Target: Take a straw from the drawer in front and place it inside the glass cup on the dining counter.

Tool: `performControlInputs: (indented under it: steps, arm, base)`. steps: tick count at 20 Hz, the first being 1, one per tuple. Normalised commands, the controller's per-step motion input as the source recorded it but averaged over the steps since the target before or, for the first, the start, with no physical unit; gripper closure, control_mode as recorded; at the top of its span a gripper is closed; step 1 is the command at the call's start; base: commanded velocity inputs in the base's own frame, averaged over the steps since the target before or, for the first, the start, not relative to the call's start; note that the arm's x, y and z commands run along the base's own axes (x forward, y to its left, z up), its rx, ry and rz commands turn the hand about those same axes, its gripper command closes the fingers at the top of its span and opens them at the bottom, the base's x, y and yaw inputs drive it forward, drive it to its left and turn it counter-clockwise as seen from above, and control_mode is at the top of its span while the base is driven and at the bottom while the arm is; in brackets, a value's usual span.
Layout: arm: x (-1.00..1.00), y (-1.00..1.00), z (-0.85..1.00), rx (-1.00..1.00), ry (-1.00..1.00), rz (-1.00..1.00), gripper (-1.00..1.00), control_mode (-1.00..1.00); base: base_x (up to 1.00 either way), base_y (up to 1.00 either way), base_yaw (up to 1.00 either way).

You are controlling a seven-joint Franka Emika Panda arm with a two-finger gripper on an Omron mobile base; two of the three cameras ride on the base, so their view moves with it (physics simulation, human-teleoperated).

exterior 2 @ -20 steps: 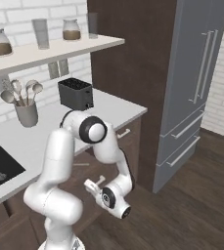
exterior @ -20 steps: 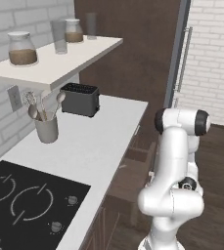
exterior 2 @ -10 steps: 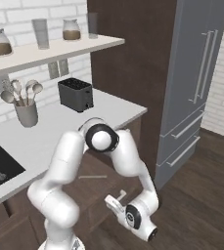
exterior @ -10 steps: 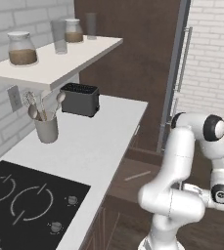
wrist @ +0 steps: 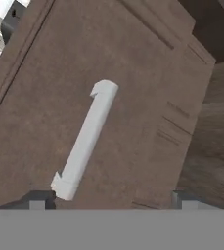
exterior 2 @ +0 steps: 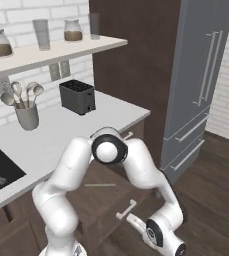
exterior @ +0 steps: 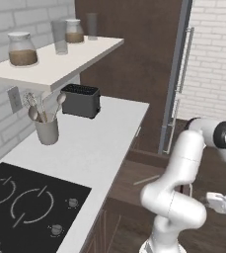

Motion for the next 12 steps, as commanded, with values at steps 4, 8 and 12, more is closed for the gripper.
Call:
performControlInputs:
  steps: [4, 8, 12]
  arm:
    - [-0.61, -0.27, 0.88, -0.32, 0.0, -0.07, -1.0, -1.0]
    - [-0.41, 0.14, 1.0, -0.26, -0.02, -0.04, -1.0, -1.0]
    - [-0.11, 0.39, 1.0, -0.26, 0.0, -0.02, -1.0, -1.0]
  base:
    - [0.0, 0.0, 0.0]
    - [0.0, 0.0, 0.0]
    - [0.0, 0.0, 0.0]
